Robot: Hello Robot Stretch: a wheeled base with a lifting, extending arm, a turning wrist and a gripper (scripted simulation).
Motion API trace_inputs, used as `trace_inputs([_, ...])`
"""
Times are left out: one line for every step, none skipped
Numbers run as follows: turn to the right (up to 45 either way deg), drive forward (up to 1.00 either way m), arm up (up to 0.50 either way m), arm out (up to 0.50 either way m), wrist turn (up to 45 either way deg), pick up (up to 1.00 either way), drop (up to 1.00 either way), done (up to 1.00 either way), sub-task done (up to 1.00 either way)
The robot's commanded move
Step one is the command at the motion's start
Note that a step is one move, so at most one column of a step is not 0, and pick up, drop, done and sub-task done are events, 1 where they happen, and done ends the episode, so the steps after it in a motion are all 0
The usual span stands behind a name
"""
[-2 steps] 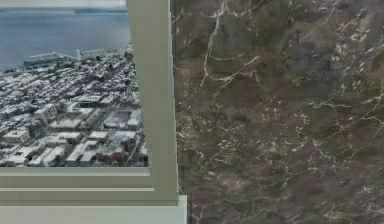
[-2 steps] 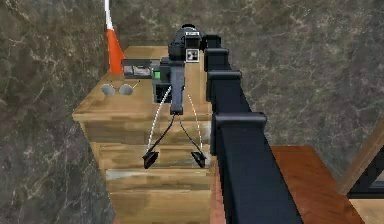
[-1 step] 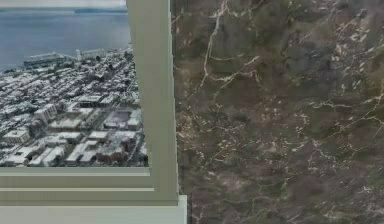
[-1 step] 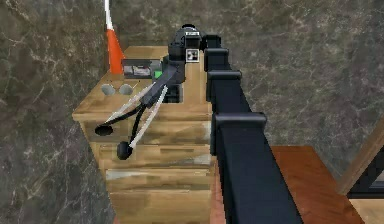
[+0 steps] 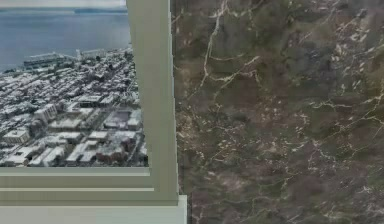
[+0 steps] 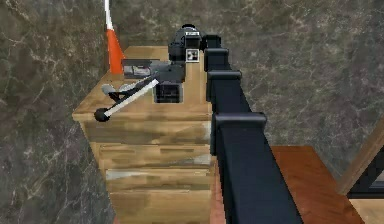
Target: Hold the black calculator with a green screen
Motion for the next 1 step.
trace_inputs([0.0, 0.00, 0.00, 0.00, 45.0, 0.00, 0.00, 0.00, 0.00])
